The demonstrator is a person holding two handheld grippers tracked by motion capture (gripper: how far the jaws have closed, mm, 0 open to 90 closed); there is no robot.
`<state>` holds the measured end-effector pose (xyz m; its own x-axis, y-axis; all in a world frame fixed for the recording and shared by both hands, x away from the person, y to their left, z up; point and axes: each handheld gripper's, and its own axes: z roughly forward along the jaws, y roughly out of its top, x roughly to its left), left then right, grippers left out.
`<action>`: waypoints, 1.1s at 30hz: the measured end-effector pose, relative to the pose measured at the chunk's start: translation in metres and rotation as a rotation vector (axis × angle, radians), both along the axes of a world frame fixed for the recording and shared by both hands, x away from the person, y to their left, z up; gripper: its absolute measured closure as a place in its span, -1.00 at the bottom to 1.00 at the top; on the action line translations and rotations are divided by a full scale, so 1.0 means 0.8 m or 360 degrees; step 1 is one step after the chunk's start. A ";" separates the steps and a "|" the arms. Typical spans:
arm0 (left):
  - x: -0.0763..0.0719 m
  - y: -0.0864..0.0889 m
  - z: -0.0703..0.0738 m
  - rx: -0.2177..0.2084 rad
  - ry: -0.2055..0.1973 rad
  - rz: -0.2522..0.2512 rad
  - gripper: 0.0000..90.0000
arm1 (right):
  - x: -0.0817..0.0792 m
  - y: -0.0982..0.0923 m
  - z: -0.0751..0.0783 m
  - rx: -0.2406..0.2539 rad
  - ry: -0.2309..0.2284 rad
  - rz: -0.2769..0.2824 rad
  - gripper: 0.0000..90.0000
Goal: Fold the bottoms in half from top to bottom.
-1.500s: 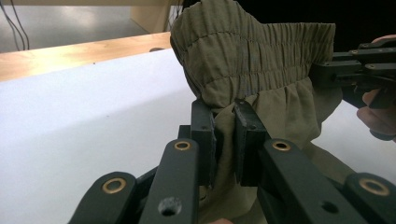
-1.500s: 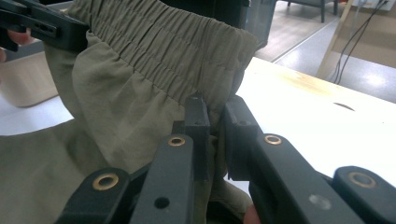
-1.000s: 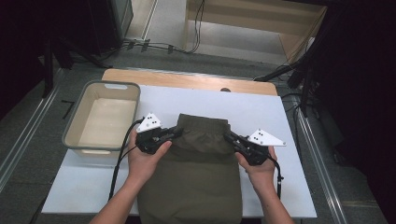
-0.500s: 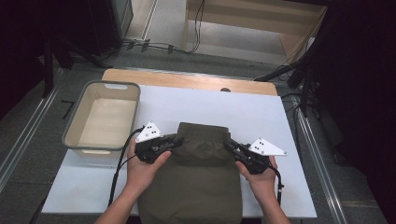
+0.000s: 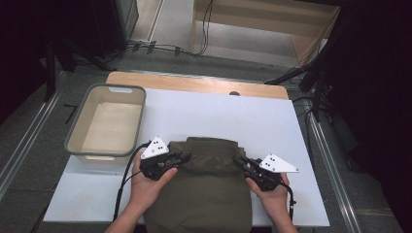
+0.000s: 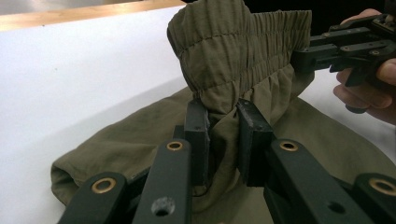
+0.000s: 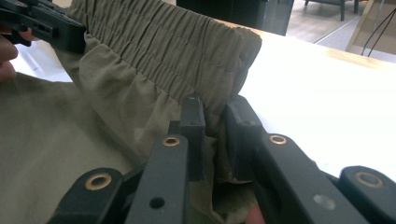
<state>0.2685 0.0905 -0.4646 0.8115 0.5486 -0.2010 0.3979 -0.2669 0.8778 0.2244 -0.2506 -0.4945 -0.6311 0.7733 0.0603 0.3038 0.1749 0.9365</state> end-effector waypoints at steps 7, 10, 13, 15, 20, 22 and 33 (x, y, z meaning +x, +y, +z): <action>-0.011 0.005 -0.005 0.0000 0.0025 -0.0002 0.63 | -0.012 0.001 -0.004 -0.0005 0.0000 0.0011 0.70; -0.016 0.008 -0.007 0.0000 0.0035 -0.0015 0.63 | -0.018 0.002 -0.004 -0.0004 0.0010 0.0023 0.69; -0.020 0.009 -0.008 0.0014 0.0036 -0.0034 0.63 | -0.024 0.001 -0.005 -0.0015 0.0005 0.0040 0.69; -0.023 0.010 -0.009 0.0016 0.0035 -0.0046 0.62 | -0.027 0.000 -0.006 -0.0010 0.0007 0.0048 0.68; -0.029 0.014 -0.013 0.0027 0.0049 -0.0054 0.61 | -0.034 0.001 -0.010 -0.0023 0.0007 0.0065 0.68; -0.031 0.015 -0.015 0.0026 0.0062 -0.0070 0.60 | -0.037 0.001 -0.012 -0.0015 0.0014 0.0072 0.67; -0.044 0.023 -0.018 0.0046 0.0090 -0.0113 0.55 | -0.055 0.000 -0.022 -0.0017 0.0045 0.0120 0.64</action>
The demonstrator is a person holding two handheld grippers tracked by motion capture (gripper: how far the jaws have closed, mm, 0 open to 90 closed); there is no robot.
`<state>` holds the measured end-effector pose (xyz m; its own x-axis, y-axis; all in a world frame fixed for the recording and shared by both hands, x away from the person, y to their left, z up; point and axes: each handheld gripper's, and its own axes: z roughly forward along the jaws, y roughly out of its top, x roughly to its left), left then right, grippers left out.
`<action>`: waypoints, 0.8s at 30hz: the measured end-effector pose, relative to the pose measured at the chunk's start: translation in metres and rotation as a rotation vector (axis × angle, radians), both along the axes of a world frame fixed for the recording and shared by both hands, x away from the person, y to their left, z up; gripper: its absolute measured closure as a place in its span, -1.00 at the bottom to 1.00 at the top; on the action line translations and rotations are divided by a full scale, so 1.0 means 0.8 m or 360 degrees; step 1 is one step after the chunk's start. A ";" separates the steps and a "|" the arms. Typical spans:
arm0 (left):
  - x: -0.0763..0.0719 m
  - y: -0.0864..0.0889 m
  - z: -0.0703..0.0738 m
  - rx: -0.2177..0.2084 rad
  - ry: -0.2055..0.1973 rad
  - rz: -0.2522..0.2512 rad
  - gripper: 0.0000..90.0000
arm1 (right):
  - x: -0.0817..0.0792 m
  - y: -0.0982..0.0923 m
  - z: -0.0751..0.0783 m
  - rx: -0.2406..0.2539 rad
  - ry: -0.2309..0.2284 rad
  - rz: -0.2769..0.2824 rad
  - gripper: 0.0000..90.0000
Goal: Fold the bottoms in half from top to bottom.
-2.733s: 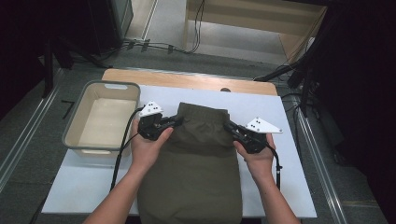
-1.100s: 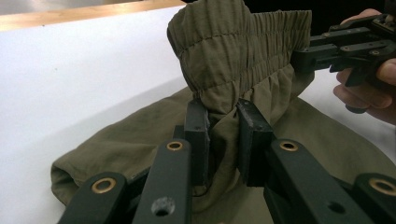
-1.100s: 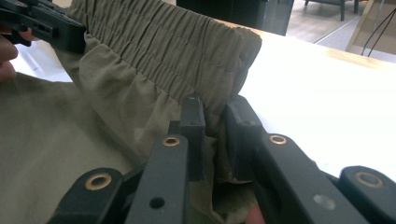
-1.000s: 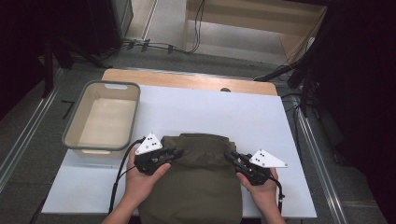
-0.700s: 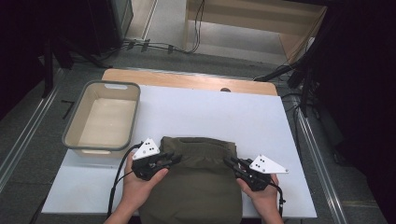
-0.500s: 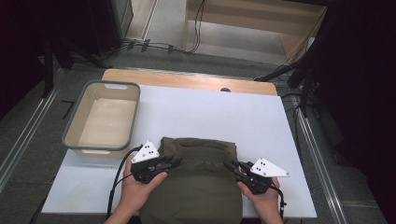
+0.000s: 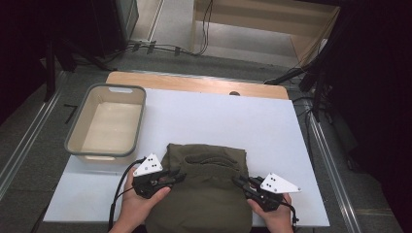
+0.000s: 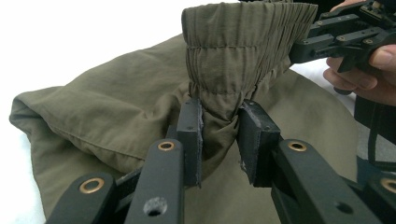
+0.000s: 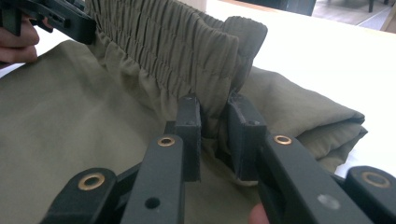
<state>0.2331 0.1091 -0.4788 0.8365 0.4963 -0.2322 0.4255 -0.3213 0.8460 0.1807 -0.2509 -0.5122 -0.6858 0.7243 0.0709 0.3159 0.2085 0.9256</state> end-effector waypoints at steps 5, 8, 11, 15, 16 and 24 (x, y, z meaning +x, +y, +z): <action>-0.008 0.004 0.000 0.0004 0.0004 -0.0018 0.55 | -0.009 0.000 -0.001 -0.0016 0.0002 0.0012 0.64; -0.013 0.006 0.000 0.0007 0.0009 -0.0037 0.55 | -0.016 0.001 -0.002 -0.0027 0.0010 0.0023 0.64; -0.019 0.006 -0.003 0.0024 0.0016 -0.0071 0.55 | -0.021 0.001 -0.004 -0.0047 0.0005 0.0032 0.64; -0.025 0.007 -0.006 0.0053 0.0026 -0.0118 0.52 | -0.028 -0.001 -0.007 -0.0088 0.0007 0.0053 0.56; -0.026 0.008 -0.006 0.0055 0.0027 -0.0128 0.50 | -0.030 -0.002 -0.007 -0.0084 0.0009 0.0068 0.50; -0.037 0.021 -0.001 -0.0017 0.0024 -0.0218 -0.22 | -0.044 -0.015 0.004 0.0005 0.0152 0.0199 -0.42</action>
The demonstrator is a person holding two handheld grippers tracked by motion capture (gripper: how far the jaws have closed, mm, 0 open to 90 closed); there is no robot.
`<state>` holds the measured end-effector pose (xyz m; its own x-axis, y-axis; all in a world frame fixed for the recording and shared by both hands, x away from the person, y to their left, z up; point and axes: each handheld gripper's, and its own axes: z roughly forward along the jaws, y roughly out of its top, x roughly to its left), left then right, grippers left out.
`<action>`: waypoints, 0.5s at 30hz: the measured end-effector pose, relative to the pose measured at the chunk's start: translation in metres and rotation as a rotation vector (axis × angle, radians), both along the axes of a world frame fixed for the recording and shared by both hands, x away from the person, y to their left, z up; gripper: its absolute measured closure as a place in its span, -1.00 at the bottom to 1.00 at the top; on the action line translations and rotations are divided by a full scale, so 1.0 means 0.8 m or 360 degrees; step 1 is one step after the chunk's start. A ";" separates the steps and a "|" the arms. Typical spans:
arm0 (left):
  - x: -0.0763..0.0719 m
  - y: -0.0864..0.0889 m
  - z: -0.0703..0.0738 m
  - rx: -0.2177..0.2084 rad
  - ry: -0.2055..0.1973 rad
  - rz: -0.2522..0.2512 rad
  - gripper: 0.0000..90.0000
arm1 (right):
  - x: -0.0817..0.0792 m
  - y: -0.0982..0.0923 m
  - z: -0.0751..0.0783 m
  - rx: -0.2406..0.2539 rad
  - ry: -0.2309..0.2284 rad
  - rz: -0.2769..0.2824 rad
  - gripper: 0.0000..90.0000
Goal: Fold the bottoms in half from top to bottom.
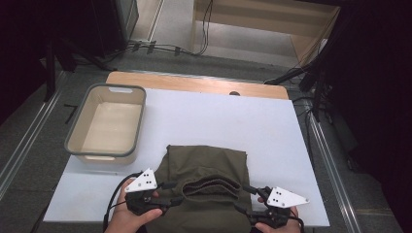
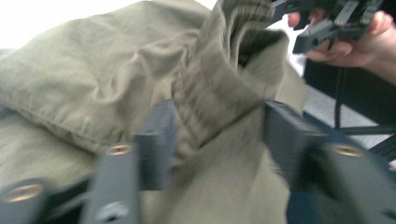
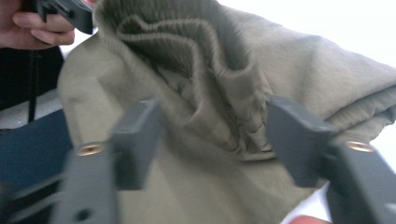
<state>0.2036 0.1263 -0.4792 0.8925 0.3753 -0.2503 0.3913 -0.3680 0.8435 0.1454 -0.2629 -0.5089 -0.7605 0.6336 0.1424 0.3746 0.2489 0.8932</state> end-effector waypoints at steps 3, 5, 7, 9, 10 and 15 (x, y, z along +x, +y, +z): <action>0.000 0.005 0.007 -0.0052 -0.0018 0.0037 -0.53 | -0.003 -0.005 0.007 0.0034 0.0007 -0.0009 -0.73; 0.001 0.006 0.009 -0.0053 -0.0020 0.0065 -0.80 | -0.003 -0.008 0.013 0.0059 0.0018 -0.0023 -0.89; 0.004 0.007 0.012 -0.0062 -0.0025 0.0103 -0.95 | -0.001 -0.010 0.016 0.0087 0.0031 -0.0049 -1.00; 0.006 0.006 0.014 -0.0085 -0.0026 0.0109 -1.00 | 0.001 -0.009 0.018 0.0086 0.0031 -0.0068 -1.00; 0.008 0.005 0.015 -0.0096 -0.0028 0.0104 -1.00 | 0.002 -0.008 0.019 0.0071 0.0025 -0.0107 -1.00; 0.014 0.000 0.021 -0.0133 -0.0030 0.0080 -1.00 | 0.016 -0.006 0.026 0.0082 0.0015 -0.0189 -1.00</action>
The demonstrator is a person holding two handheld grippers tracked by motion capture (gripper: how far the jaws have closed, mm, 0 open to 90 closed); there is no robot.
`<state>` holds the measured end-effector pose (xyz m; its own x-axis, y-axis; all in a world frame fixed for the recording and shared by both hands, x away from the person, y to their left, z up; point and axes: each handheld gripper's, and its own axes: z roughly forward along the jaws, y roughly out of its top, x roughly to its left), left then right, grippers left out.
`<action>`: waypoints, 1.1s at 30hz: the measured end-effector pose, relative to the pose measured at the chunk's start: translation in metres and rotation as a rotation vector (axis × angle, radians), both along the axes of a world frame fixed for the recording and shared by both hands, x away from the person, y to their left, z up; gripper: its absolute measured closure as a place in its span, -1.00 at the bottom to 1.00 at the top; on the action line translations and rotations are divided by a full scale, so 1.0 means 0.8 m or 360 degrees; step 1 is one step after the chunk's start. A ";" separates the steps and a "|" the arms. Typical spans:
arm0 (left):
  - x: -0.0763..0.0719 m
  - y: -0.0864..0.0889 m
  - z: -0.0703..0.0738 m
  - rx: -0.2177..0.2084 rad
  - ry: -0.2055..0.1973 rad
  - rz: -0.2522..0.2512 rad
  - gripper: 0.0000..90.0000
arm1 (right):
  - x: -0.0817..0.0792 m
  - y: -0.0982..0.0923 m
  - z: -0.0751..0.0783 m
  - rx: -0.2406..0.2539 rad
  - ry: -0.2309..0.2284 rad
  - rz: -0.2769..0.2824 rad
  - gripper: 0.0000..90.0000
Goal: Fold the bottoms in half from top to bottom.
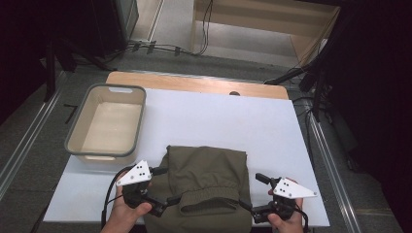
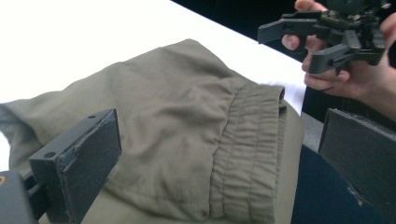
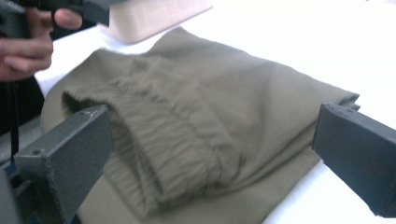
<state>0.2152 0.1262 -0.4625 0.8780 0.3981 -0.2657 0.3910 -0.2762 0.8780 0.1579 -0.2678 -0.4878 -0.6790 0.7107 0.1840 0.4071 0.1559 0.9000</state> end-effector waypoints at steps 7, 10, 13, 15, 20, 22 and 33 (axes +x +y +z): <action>0.005 -0.009 0.003 0.0009 -0.0017 -0.0026 -1.00 | 0.023 0.000 0.010 -0.0021 0.0009 -0.0097 -1.00; 0.008 -0.012 0.003 0.0018 -0.0017 -0.0023 -1.00 | 0.036 -0.003 0.015 -0.0015 0.0015 -0.0144 -1.00; 0.011 -0.013 0.004 0.0032 -0.0021 -0.0013 -1.00 | 0.050 -0.004 0.019 -0.0023 0.0029 -0.0169 -1.00; 0.012 -0.014 0.004 0.0023 -0.0017 -0.0017 -1.00 | 0.058 -0.001 0.020 -0.0032 0.0037 -0.0160 -1.00; 0.016 -0.015 0.004 0.0033 -0.0023 -0.0010 -1.00 | 0.079 0.006 0.020 -0.0068 0.0066 -0.0142 -1.00; 0.018 -0.015 0.004 0.0031 -0.0020 -0.0005 -1.00 | 0.087 0.008 0.018 -0.0084 0.0079 -0.0144 -1.00; 0.027 -0.017 0.002 0.0041 -0.0002 0.0006 -1.00 | 0.135 0.003 -0.011 -0.0104 0.0241 -0.0231 -0.93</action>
